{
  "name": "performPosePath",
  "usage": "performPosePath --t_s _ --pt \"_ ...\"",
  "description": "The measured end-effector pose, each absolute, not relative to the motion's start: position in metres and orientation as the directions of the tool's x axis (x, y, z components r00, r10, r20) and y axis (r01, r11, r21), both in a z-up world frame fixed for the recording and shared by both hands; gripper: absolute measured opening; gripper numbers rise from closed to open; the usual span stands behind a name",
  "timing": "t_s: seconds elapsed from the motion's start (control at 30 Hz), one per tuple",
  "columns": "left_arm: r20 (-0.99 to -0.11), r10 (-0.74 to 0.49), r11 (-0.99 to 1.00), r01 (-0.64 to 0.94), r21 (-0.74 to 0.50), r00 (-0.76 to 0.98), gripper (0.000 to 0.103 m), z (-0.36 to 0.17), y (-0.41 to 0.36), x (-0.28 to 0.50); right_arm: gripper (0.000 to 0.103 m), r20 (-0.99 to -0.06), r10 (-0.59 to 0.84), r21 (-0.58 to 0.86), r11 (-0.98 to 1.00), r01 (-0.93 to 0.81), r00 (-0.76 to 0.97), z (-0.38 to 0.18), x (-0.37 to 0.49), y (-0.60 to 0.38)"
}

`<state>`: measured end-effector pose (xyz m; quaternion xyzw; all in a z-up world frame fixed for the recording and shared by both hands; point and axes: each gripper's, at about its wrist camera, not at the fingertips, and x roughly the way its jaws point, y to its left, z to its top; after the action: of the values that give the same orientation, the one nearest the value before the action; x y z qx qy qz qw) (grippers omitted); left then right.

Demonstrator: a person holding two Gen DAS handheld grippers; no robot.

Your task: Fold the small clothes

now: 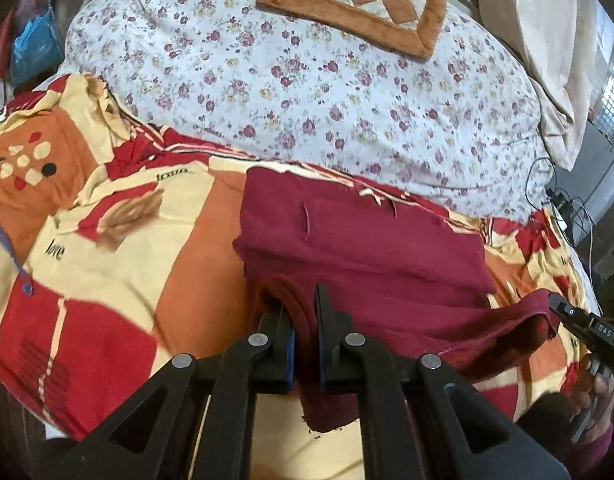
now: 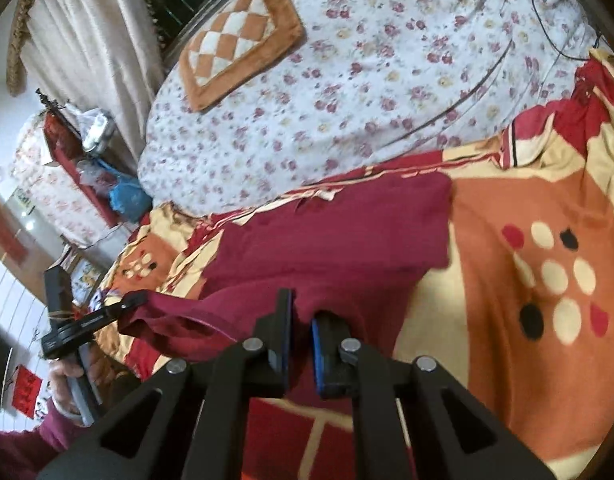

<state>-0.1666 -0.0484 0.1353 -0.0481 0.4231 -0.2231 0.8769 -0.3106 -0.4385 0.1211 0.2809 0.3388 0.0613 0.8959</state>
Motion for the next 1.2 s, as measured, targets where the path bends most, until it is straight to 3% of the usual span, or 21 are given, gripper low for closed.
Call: performPosePath --t_s 0.57,1.2 --pt "-0.732 -0.386 0.909 0.365 -0.200 0.561 0.000 0.135 -0.093 -0.097 0.008 -0.604 0.234 0.537 0.825 0.173 0.762 0.107 -0.234 -0.479" --pt "-0.802 -0.369 0.921 0.298 -0.249 0.470 0.000 0.081 -0.132 0.007 0.008 -0.667 0.184 0.522 0.807 0.277 0.722 0.066 -0.151 -0.523"
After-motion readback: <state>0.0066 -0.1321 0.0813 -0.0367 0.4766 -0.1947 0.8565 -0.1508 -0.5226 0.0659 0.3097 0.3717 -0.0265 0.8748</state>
